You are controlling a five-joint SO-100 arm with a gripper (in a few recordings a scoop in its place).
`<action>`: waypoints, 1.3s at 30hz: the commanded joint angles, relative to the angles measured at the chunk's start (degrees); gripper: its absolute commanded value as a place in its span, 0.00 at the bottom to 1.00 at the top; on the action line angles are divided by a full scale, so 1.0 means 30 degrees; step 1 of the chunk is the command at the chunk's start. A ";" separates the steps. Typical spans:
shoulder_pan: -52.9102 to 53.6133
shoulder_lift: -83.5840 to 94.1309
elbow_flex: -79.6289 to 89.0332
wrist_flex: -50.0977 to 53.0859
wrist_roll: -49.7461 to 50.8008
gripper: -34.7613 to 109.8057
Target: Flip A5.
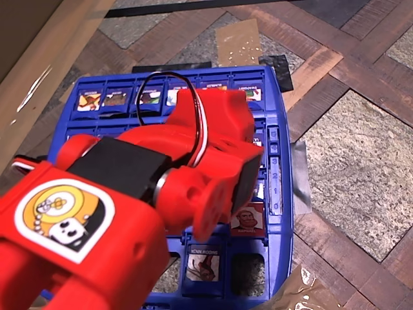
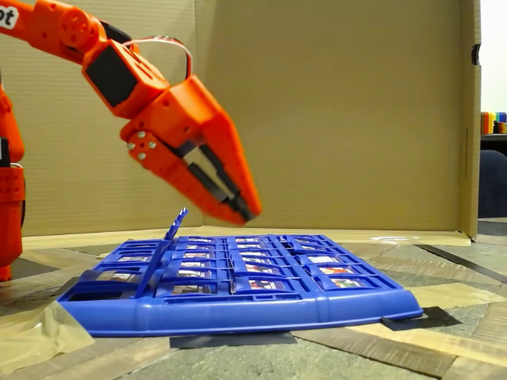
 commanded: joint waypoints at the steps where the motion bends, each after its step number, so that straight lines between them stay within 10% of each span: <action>1: 0.0352 -0.0059 -0.0908 0.1143 -0.0381 0.24; 39: 0.1729 0.0352 -0.1172 0.6826 -0.8232 0.24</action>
